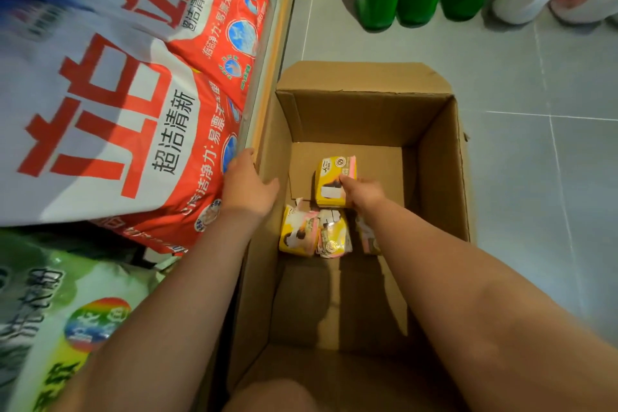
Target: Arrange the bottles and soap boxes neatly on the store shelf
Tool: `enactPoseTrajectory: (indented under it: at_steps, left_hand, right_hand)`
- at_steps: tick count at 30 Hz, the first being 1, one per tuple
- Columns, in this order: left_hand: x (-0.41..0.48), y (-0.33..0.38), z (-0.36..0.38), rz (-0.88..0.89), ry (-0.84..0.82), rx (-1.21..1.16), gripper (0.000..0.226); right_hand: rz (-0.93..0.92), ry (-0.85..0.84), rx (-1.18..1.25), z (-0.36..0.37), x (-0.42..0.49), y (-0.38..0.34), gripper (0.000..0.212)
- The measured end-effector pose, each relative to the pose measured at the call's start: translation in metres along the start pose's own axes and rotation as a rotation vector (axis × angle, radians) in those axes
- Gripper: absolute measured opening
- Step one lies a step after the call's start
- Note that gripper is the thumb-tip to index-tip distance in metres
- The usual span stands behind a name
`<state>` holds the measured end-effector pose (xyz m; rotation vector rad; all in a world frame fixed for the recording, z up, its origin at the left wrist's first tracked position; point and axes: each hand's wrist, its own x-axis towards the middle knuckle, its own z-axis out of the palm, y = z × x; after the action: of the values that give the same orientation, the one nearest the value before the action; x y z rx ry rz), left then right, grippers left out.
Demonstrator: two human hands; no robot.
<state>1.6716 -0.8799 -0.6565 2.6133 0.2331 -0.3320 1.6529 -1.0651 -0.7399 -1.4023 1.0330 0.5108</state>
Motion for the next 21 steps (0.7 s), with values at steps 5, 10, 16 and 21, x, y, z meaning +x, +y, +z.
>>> enactPoseTrajectory:
  at_steps: [5,10,16,21]
  left_hand:
    - [0.005,-0.011,0.014,-0.247,-0.23,0.012,0.059]
    - [0.011,-0.015,0.017,-0.264,-0.233,-0.053,0.055]
    - [0.004,-0.011,0.017,-0.292,-0.195,-0.091,0.058]
    - [0.006,-0.013,0.016,-0.307,-0.17,-0.091,0.056]
  right_hand:
    - [-0.106,0.057,-0.237,0.03,0.018,0.004,0.044]
    - [-0.188,-0.013,-0.425,0.066,0.031,-0.001,0.036]
    - [-0.247,0.02,-0.878,0.058,0.035,0.001,0.033]
    - [-0.263,-0.093,-0.67,0.038,0.024,-0.005,0.037]
